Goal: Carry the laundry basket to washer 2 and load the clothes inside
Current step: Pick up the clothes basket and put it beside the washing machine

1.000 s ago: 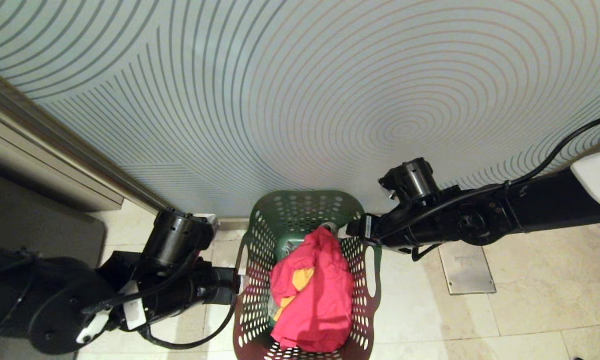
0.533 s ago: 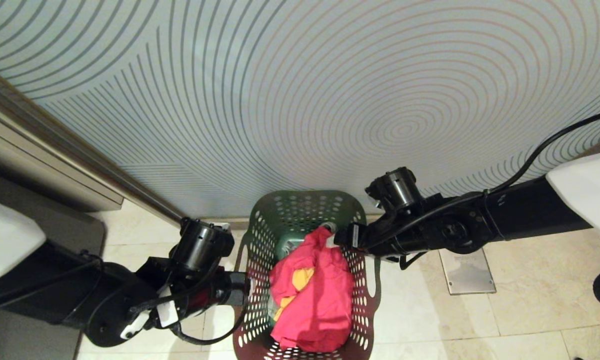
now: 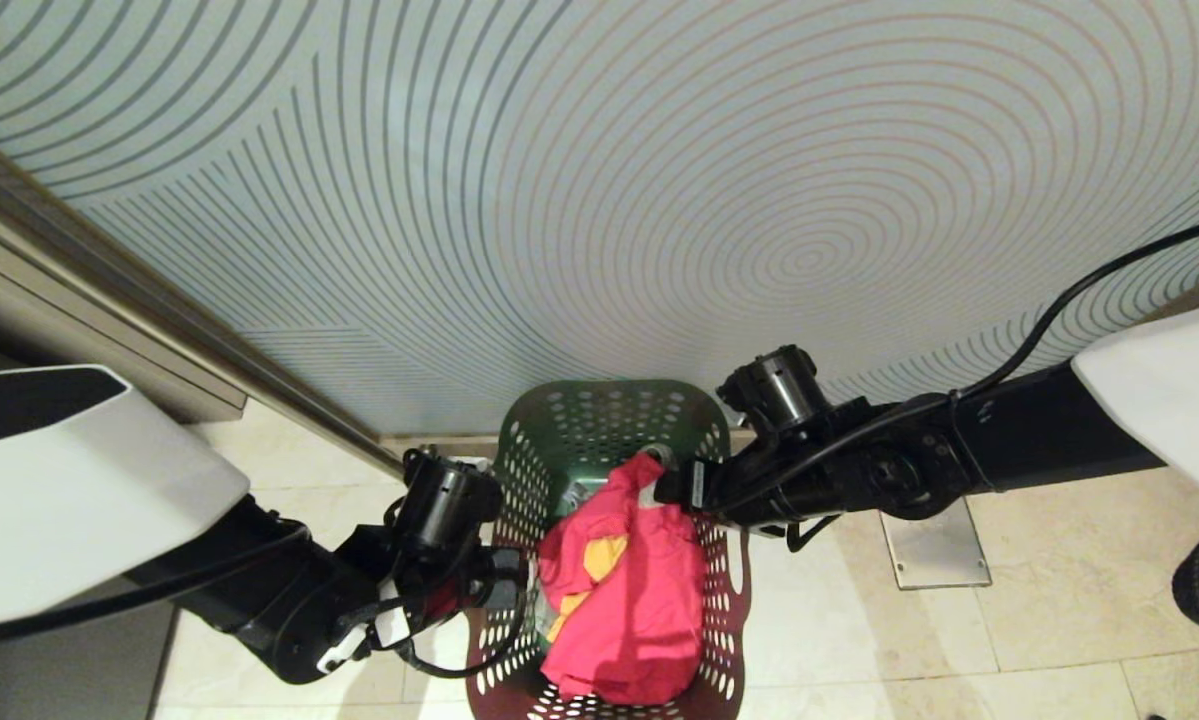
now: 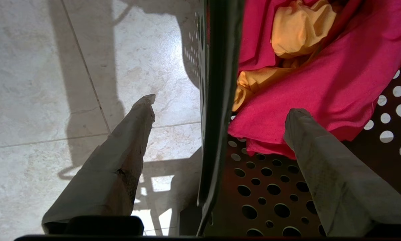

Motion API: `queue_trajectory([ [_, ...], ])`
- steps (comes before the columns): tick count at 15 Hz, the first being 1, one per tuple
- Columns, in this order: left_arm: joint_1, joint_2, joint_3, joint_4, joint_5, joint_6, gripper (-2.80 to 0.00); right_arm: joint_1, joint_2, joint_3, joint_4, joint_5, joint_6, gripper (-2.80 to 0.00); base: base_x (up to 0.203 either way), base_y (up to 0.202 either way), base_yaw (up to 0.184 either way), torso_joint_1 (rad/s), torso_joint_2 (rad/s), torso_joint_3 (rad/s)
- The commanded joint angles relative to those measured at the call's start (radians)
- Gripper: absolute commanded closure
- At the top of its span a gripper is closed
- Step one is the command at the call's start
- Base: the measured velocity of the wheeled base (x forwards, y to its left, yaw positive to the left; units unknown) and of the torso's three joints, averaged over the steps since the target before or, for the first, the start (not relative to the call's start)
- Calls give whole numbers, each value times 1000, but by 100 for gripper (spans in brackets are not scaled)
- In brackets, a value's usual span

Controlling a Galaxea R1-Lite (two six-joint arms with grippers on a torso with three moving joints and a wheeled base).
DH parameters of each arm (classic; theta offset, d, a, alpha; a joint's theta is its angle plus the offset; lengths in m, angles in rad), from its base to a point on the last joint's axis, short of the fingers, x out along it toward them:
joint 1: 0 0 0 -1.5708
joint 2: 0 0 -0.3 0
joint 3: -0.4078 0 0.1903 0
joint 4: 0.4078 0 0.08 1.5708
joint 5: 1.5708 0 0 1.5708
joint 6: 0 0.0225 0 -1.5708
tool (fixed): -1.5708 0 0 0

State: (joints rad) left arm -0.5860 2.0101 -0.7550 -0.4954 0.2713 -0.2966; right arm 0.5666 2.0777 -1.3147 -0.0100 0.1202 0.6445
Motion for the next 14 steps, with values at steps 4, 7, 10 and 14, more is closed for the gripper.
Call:
queue_trajectory([
  [4,0,32,-21,-5,-67,-41,-280,18,38,6,-5,-3,3,-280,0,0,0,0,0,0],
  [7,0,50,-21,-5,-67,-50,-280,21,47,3,-8,-7,1,-280,0,0,0,0,0,0],
  [10,0,50,-32,-5,-67,-50,0,21,61,-6,-9,-24,3,-280,0,0,0,0,0,0],
  [14,-2,44,-30,-8,-67,-58,0,26,62,-1,-8,-28,3,0,0,0,0,0,0,0],
])
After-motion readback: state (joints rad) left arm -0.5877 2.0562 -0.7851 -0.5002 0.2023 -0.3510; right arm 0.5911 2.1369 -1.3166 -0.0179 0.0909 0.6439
